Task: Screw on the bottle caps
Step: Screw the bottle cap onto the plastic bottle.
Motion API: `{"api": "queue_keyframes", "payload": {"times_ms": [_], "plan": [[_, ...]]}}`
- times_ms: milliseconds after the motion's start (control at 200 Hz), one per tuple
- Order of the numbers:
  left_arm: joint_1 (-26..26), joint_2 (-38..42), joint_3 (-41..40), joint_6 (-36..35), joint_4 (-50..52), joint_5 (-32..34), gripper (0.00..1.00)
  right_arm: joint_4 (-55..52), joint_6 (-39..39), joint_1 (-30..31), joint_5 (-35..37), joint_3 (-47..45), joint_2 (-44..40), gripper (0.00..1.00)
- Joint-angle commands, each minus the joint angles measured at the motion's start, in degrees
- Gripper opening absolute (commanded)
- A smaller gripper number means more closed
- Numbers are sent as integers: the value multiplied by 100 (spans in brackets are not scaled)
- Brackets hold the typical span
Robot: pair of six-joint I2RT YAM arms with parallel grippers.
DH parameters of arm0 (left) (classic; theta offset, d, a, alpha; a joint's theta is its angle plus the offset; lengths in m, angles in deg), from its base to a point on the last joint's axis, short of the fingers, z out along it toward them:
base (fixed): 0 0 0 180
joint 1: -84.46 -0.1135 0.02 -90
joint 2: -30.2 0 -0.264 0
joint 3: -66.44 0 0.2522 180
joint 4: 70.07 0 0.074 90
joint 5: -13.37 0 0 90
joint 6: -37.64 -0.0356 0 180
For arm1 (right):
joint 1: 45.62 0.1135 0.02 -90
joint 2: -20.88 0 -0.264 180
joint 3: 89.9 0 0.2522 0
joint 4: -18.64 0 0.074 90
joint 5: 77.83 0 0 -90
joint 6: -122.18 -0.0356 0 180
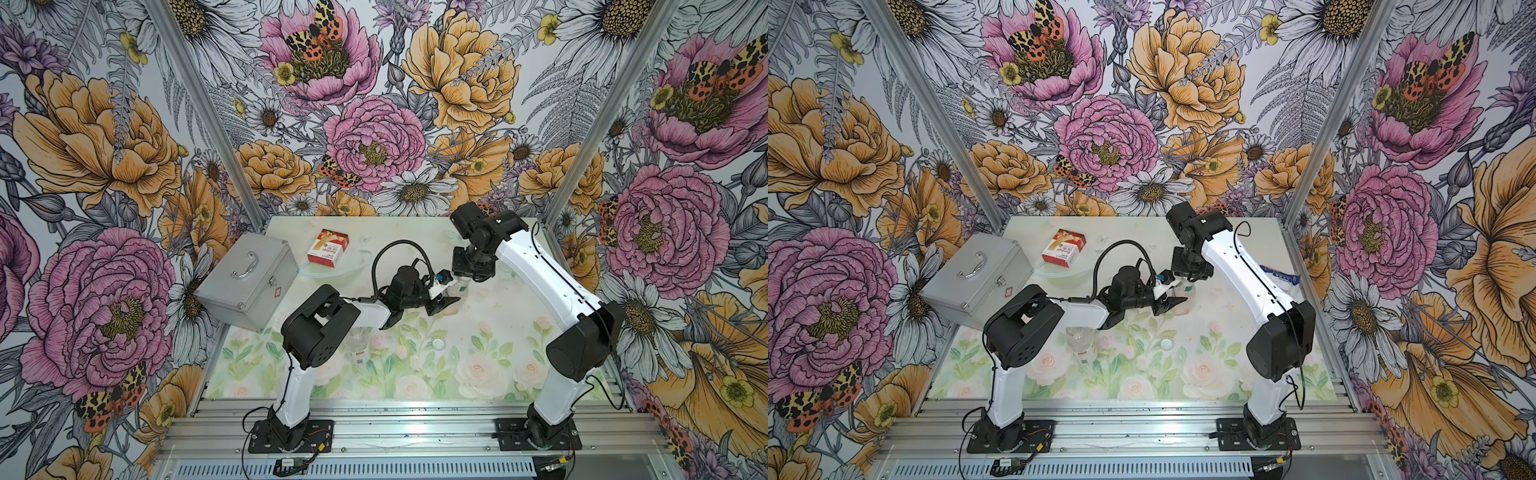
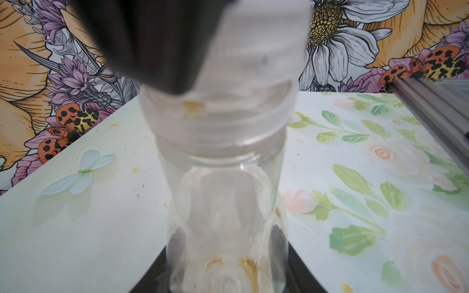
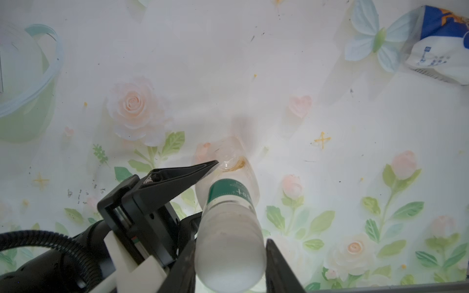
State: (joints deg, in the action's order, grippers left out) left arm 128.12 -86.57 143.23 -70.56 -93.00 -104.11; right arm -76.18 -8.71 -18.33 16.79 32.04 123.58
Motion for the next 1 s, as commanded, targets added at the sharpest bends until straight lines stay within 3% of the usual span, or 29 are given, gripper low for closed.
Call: {"api": "queue_keyframes", "payload": {"times_ms": [0,305,651,821,996], "plan": [[77,-8,-40,-65,-610,267,48,123,-498,31,-435,-164,174,40],[73,16,-91,21,-736,327,48,180,-557,-47,-470,-51,-312,55],[-10,-54,-93,191,-778,198,48,153,6,-121,-496,95,-961,61],[-38,69,-135,216,-778,-68,47,156,1818,-152,-688,170,-1110,57],[-138,156,-138,370,-581,-854,46,-24,3883,-179,-699,74,-1129,56]]}}
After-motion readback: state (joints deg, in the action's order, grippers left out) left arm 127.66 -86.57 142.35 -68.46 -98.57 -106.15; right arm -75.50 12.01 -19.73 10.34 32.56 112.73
